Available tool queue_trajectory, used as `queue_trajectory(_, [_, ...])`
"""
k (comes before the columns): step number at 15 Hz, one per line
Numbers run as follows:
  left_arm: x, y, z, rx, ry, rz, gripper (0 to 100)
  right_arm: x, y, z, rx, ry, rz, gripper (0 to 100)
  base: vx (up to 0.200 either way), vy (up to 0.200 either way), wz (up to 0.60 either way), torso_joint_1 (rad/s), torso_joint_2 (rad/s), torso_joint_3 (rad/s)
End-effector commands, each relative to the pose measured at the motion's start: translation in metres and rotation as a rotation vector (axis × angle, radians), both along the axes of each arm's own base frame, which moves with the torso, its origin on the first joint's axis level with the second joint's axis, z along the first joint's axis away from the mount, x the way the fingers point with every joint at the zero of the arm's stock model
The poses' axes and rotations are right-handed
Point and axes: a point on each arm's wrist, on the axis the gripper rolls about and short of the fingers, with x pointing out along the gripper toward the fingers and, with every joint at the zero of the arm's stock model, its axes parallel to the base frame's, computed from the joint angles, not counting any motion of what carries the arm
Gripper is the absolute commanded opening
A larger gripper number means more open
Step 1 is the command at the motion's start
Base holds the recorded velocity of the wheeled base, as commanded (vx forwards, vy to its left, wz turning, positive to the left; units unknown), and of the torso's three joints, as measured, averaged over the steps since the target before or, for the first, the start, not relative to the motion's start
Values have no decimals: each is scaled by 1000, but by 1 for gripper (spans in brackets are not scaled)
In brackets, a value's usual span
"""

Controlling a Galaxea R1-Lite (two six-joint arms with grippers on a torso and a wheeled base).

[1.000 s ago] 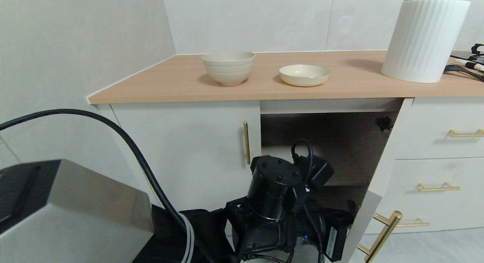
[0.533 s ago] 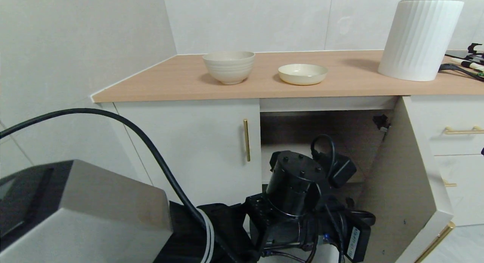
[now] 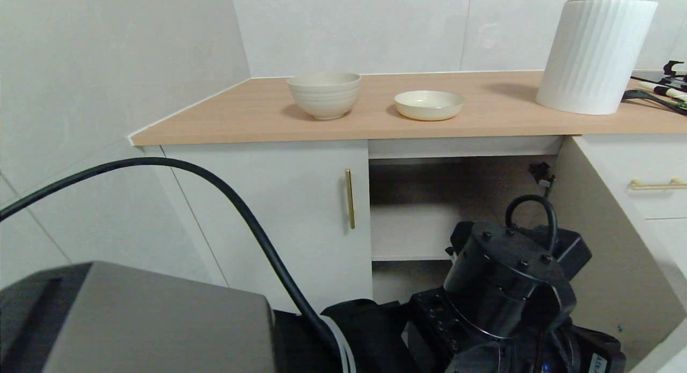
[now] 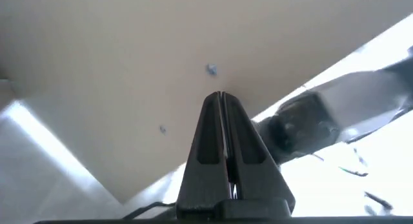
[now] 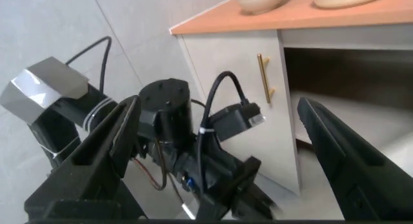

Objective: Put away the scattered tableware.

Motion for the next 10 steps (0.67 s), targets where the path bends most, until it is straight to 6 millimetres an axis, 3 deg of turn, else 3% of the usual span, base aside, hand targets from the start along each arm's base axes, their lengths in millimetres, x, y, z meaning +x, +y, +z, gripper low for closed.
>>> queue_trajectory(1, [-9,-3,11,-35,24,-13,0,-1,0,0,2,-3,1,100,0,0,0,0,0,0])
queue_trajectory(3, [-6,4,23,-57,20,19,0,-1,0,0,2,-3,1,100,0,0,0,0,0,0])
queue_trajectory(4, [14,26,35,-74,9,91,0,1,1,0,0,3,0,100,0,0,0,0,0,0])
queue_trajectory(6, [32,63,55,-97,-6,175,0,8,6,-1,-17,28,-2,100,0,0,0,0,0,0])
queue_trajectory(7, [40,107,69,-104,-22,256,0,18,12,0,-37,56,-2,100,0,0,0,0,0,0])
queue_trajectory(9, [49,168,79,-99,-55,387,0,47,32,-2,-89,134,-11,100,0,0,0,0,0,0])
queue_trajectory(10, [49,196,78,-86,-74,448,0,78,44,-4,-123,190,-58,100,0,0,0,0,0,0])
